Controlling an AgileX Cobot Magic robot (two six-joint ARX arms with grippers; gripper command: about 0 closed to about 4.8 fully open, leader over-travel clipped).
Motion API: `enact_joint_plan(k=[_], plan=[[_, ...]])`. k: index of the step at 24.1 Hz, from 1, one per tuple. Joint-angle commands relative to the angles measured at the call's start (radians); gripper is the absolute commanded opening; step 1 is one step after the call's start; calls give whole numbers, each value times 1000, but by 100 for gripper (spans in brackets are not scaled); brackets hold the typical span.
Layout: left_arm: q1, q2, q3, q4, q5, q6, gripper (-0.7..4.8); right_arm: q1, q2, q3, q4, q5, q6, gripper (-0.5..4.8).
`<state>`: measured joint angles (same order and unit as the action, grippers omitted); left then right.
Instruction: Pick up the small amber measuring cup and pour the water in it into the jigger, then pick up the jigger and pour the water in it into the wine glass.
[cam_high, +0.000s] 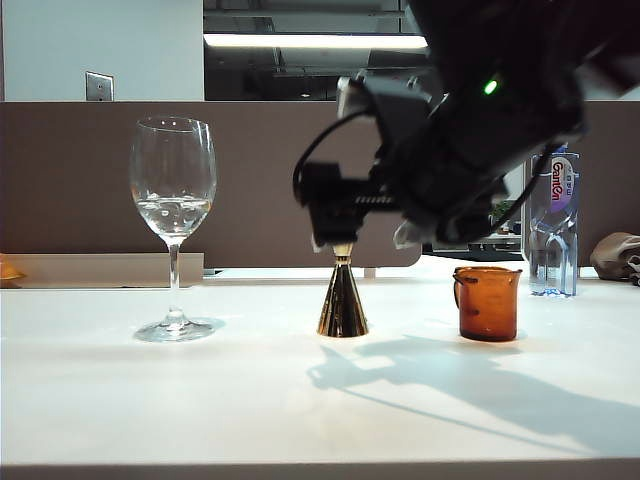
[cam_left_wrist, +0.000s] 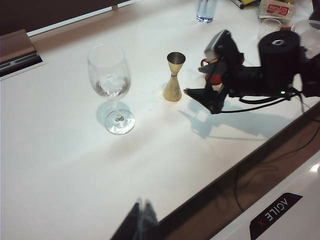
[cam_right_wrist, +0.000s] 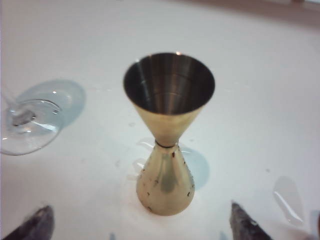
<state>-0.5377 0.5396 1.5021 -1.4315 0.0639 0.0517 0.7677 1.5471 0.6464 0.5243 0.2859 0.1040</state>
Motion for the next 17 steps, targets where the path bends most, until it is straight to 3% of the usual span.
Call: enact_joint_plan(k=[1,4,7,9,11,12,17], plan=[[2,0,3,-3,1,-3,-2,13,-189,-53,-111,11,0,463],[2,0,3,-3,3,-3,-2,12,-292,-63,-198,15,0,461],[2,0,3,-3,1,-3,-2,11,-373,-63,-265,53,-5,388],[2,0,3,-3,1,-3,-2,2,-417,-63,-294,59,-13,248],[2,0,3,-3,2,-3,-2,-17,-449,-63,-319,50,-27,68],[2,0,3,-3,3,-3,-2,-25,-461,-63,-332,50,-27,24],[2,0,3,-3,2,-3,-2,-82,-536,-75,-381,49,-27,-2]])
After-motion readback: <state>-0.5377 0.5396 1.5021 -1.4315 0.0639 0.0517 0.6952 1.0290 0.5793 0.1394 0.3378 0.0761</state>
